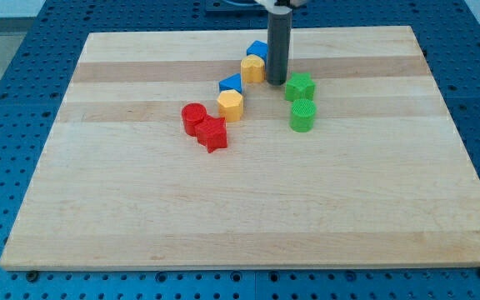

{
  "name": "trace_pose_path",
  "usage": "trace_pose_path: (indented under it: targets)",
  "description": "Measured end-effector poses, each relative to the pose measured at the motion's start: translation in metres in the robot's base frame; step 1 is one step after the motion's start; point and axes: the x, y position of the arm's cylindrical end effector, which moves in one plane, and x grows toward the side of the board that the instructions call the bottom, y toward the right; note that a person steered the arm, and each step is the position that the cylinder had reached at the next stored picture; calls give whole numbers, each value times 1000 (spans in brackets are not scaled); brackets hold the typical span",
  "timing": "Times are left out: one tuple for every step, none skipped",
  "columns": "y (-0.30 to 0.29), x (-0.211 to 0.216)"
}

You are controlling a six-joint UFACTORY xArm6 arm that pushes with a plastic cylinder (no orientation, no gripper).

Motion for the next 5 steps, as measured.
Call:
trace_pose_path:
  targets:
    - [22, -8]
    - [29, 1]
    - [29, 18]
    - [29, 31]
    - [29, 33]
